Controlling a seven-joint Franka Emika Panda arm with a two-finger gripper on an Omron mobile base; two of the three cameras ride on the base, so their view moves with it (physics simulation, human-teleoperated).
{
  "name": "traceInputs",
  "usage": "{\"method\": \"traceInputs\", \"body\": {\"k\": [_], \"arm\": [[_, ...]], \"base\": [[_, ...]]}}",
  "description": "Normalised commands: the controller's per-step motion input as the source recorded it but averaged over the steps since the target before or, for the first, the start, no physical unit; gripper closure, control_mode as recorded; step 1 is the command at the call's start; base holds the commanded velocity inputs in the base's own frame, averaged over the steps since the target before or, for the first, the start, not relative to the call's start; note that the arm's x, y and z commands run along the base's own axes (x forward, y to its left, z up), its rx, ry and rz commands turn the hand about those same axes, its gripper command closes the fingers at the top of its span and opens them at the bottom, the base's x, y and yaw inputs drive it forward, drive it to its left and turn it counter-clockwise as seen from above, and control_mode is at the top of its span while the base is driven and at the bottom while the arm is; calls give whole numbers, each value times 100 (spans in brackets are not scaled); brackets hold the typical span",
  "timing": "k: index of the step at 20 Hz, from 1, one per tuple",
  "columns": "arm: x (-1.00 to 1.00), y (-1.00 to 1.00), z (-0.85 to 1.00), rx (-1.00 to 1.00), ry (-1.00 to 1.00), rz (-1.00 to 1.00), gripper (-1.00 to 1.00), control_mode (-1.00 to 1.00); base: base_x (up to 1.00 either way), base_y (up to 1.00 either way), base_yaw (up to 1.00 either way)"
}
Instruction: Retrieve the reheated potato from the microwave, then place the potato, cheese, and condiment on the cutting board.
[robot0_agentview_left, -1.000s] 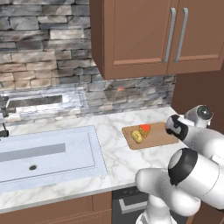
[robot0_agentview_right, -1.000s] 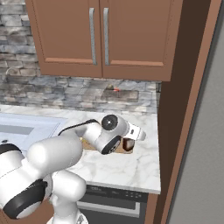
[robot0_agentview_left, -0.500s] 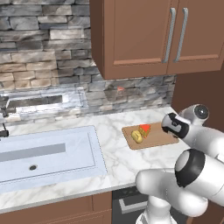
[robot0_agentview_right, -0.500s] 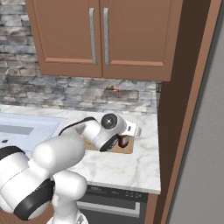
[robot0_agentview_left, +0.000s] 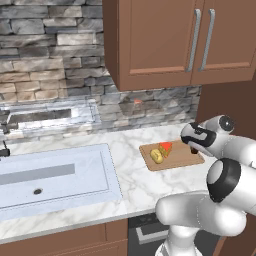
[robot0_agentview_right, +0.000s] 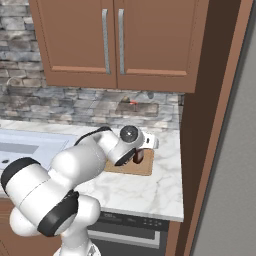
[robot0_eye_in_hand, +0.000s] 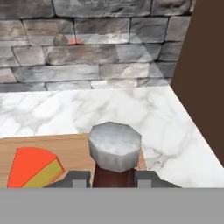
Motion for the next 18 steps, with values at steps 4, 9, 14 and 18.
{"method": "traceInputs", "body": {"k": [4,9,14,18], "arm": [[23,11,-8,0,6,7,100,-100],[13,10,-15,0,9,5,100,-100],[7,6,-17,0,7,4,100,-100],[6,7,-19,0,4,5,100,-100]], "base": [[0,0,0],[0,0,0],[0,0,0],[0,0,0]]}}
